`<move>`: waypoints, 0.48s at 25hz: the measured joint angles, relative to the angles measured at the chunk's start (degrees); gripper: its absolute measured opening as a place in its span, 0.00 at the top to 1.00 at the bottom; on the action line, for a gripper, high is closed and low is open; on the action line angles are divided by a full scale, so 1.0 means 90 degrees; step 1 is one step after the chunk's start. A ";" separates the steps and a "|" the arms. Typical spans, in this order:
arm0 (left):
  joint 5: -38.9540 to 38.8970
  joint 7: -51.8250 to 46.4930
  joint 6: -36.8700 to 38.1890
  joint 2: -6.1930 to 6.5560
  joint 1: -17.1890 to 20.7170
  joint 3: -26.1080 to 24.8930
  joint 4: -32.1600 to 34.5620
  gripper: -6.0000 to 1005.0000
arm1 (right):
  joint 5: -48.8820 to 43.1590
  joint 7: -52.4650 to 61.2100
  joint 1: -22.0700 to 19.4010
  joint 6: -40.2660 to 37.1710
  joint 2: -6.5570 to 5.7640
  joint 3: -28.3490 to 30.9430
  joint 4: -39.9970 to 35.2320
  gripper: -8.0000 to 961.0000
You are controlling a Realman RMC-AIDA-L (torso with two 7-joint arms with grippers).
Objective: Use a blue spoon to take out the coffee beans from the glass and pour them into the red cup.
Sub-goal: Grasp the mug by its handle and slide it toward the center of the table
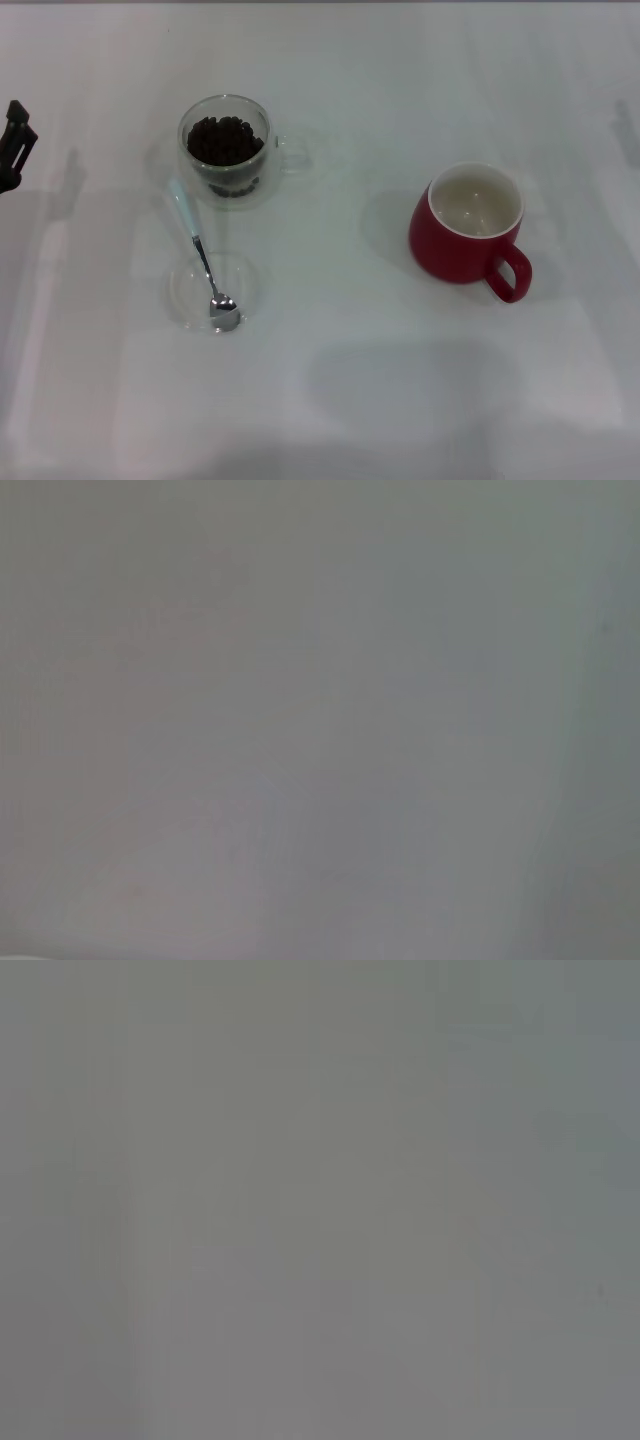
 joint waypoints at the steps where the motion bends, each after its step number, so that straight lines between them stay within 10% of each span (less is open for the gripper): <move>1: 0.0000 0.0000 0.0002 0.0000 0.0002 0.0000 -0.0013 0.12 | 0.0000 0.0000 0.0001 -0.0001 0.0000 -0.0004 -0.0002 0.11; 12: -0.0083 -0.0035 -0.0009 -0.0014 0.0041 -0.0016 -0.0055 0.12 | -0.0059 0.0022 -0.0126 -0.0479 -0.0011 -0.0690 0.0001 0.11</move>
